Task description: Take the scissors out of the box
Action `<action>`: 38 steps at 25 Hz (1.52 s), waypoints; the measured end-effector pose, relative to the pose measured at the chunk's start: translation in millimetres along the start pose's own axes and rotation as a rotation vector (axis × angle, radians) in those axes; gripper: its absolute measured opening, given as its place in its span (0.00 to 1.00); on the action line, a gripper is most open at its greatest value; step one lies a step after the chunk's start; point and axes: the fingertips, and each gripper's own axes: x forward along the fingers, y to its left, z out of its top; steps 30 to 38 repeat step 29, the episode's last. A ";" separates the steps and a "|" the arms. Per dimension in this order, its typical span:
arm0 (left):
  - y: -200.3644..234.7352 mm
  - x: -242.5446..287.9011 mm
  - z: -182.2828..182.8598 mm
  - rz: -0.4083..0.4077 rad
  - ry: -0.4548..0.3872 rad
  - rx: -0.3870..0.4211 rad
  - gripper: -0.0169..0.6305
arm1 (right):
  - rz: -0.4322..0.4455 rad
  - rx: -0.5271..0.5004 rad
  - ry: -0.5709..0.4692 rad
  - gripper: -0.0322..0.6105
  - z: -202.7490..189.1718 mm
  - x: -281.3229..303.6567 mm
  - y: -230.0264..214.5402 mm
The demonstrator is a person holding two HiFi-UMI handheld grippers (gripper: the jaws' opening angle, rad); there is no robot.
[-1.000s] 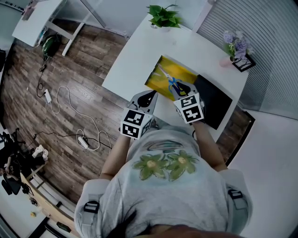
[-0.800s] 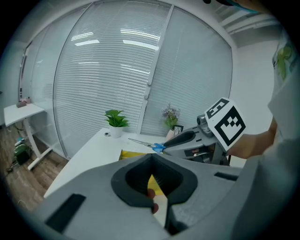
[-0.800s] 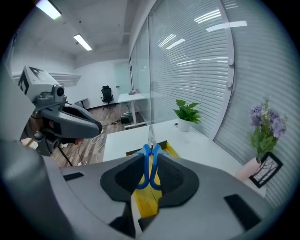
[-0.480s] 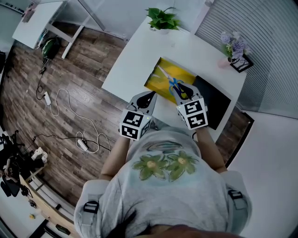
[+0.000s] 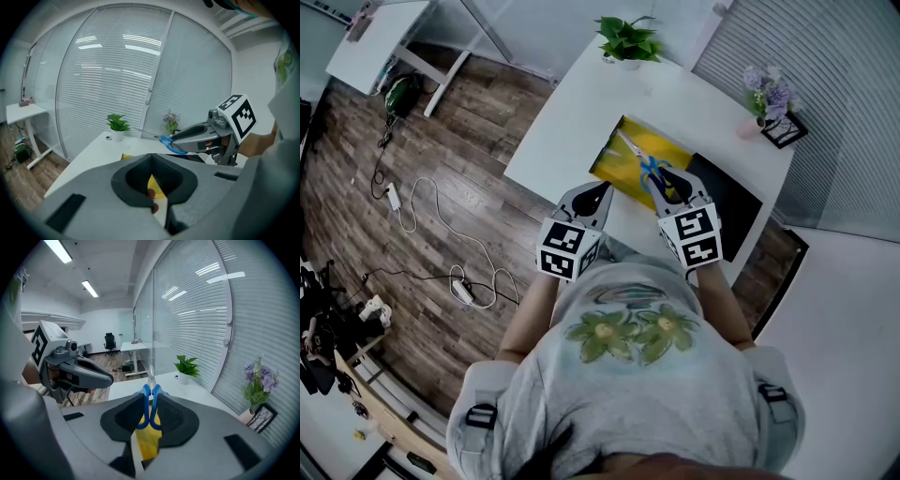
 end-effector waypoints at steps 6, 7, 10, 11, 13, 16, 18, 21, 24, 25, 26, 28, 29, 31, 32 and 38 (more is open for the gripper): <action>1.9 -1.7 0.9 0.006 -0.007 -0.003 0.02 | 0.003 -0.019 -0.026 0.18 7.2 -7.9 2.4; 2.2 -1.9 0.9 0.008 -0.008 -0.002 0.02 | 0.003 -0.022 -0.029 0.18 8.2 -9.1 2.5; 2.4 -3.3 2.3 0.010 -0.012 -0.002 0.02 | 0.003 -0.030 -0.036 0.18 11.2 -13.4 2.6; 2.2 -3.9 2.9 0.011 -0.012 -0.002 0.02 | 0.003 -0.032 -0.037 0.18 11.6 -14.8 2.7; 2.1 -4.3 3.5 0.012 -0.014 -0.002 0.02 | 0.005 -0.035 -0.039 0.18 11.9 -16.5 2.7; 2.6 -3.7 3.1 0.014 -0.015 -0.002 0.02 | 0.006 -0.038 -0.044 0.18 11.8 -16.8 2.4; 1.5 -4.8 3.1 0.015 -0.016 -0.002 0.02 | 0.007 -0.040 -0.045 0.18 11.5 -18.2 3.2; -0.4 -6.3 3.3 0.017 -0.017 -0.002 0.02 | 0.007 -0.044 -0.047 0.18 11.9 -20.4 4.3; -1.3 -5.0 3.9 0.020 -0.020 -0.001 0.02 | 0.014 -0.041 -0.047 0.18 10.8 -19.6 4.7; -1.7 -4.9 4.9 0.021 -0.023 -0.001 0.02 | 0.016 -0.040 -0.044 0.18 10.1 -19.5 4.8; -2.0 -5.2 5.6 0.022 -0.024 -0.001 0.02 | 0.017 -0.041 -0.040 0.18 9.3 -19.6 4.8; -2.6 -6.6 5.3 0.023 -0.022 -0.001 0.02 | 0.019 -0.044 -0.038 0.18 8.1 -20.0 5.2; -2.9 -7.3 4.9 0.023 -0.021 -0.002 0.02 | 0.020 -0.045 -0.038 0.18 7.6 -20.2 5.5; -2.9 -7.3 4.9 0.023 -0.021 -0.002 0.02 | 0.020 -0.045 -0.038 0.18 7.6 -20.2 5.5; -2.9 -7.3 4.9 0.023 -0.021 -0.002 0.02 | 0.020 -0.045 -0.038 0.18 7.6 -20.2 5.5; -2.9 -7.3 4.9 0.023 -0.021 -0.002 0.02 | 0.020 -0.045 -0.038 0.18 7.6 -20.2 5.5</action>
